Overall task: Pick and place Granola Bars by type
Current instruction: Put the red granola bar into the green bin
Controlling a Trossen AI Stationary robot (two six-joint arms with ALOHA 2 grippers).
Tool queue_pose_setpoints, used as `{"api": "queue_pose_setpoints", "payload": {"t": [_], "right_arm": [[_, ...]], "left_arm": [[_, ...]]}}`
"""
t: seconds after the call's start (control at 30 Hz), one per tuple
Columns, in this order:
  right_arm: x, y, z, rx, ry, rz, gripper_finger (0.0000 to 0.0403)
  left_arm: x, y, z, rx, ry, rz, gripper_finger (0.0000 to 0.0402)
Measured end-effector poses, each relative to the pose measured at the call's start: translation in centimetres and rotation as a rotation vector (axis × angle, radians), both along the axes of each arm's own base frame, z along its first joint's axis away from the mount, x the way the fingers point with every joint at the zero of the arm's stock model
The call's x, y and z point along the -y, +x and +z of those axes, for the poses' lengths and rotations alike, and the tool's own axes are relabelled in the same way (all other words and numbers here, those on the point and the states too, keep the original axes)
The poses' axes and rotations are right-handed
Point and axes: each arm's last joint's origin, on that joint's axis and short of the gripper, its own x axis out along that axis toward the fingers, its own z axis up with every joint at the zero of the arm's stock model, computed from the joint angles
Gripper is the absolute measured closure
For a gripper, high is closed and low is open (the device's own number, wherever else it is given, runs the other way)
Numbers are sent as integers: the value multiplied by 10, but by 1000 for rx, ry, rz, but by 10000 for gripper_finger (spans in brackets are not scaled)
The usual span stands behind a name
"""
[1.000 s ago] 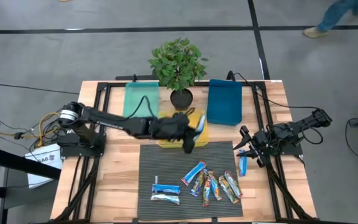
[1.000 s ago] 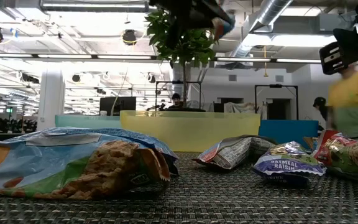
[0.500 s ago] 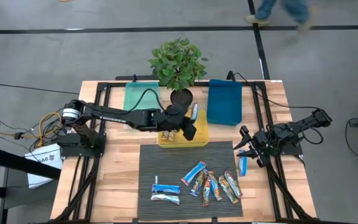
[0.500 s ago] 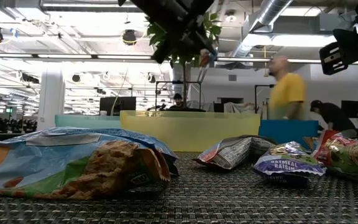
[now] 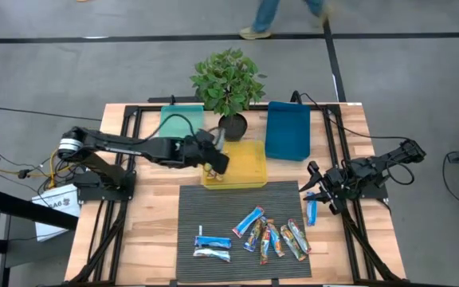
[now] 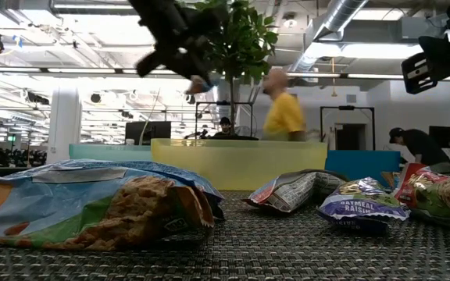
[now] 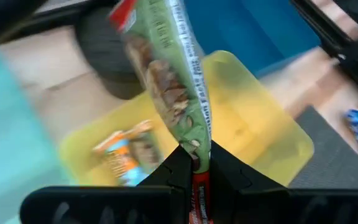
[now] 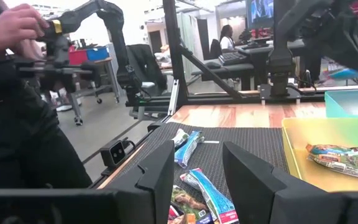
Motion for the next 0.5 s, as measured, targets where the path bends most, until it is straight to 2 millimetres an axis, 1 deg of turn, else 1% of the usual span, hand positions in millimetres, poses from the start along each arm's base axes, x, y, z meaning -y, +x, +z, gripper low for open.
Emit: {"api": "queue_pose_setpoints", "payload": {"t": [0.1, 0.27, 0.4, 0.5], "right_arm": [[0, 0, 0, 0, 0, 0, 273], [0, 0, 0, 0, 0, 1, 273], [0, 0, 0, 0, 0, 0, 273], [0, 0, 0, 0, 0, 0, 273]], "left_arm": [[-5, -23, 4, -19, -15, 59, 379], [-17, -58, 1, -67, -24, 169, 379], [-24, -78, -2, -86, -29, 225, 379], [-27, -88, -4, -84, -30, 242, 379]]}}
